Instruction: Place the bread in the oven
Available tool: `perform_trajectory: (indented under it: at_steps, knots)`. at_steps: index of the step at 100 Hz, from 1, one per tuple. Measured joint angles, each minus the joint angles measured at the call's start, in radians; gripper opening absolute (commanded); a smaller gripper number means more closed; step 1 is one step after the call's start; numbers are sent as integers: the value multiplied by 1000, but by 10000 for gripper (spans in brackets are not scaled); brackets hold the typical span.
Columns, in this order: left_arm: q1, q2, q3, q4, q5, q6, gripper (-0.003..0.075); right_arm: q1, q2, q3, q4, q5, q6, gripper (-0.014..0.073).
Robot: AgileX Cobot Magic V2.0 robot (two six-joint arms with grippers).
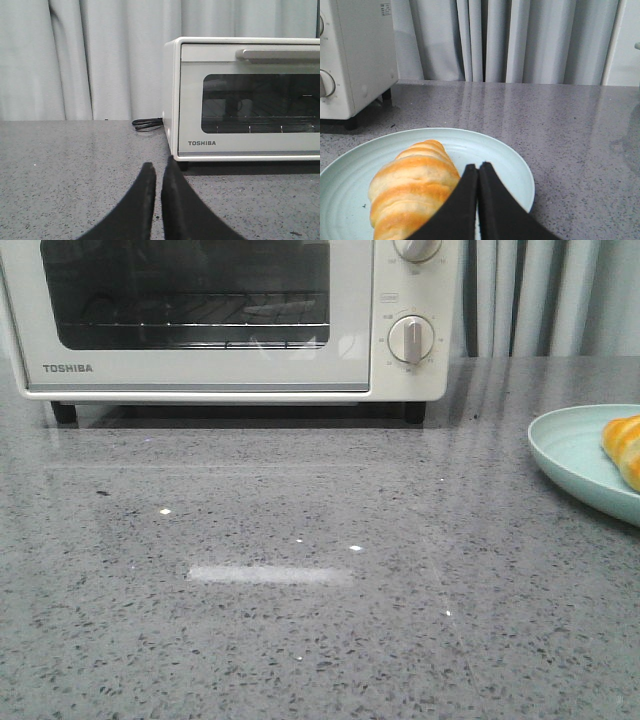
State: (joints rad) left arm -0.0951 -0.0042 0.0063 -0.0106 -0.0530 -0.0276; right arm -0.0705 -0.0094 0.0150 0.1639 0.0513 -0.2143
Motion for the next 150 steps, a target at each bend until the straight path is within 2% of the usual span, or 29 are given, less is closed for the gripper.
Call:
perform_trajectory:
  at_steps: [66, 85, 106, 121, 137, 144, 150]
  knots:
    - [0, 0, 0, -3, 0, 0, -20, 0, 0, 0, -8, -31, 0, -44]
    - [0, 0, 0, -178, -43, 0, -20, 0, 0, 0, 34, -164, 26, -44]
    - [0, 0, 0, -501, -201, -6, -20, 0, 0, 0, 192, -192, 248, -44]
    - [0, 0, -4, -566, -264, -6, -20, 0, 0, 0, 266, -190, 334, -44]
    - [0, 0, -64, -558, -217, -6, -20, 0, 0, 0, 281, -212, 349, -44]
    - [0, 0, -124, -515, -144, -6, -20, 0, 0, -8, 285, -208, 351, -44]
    - [0, 0, -187, -476, -67, -6, -20, 0, 0, -42, 285, -143, 355, -44]
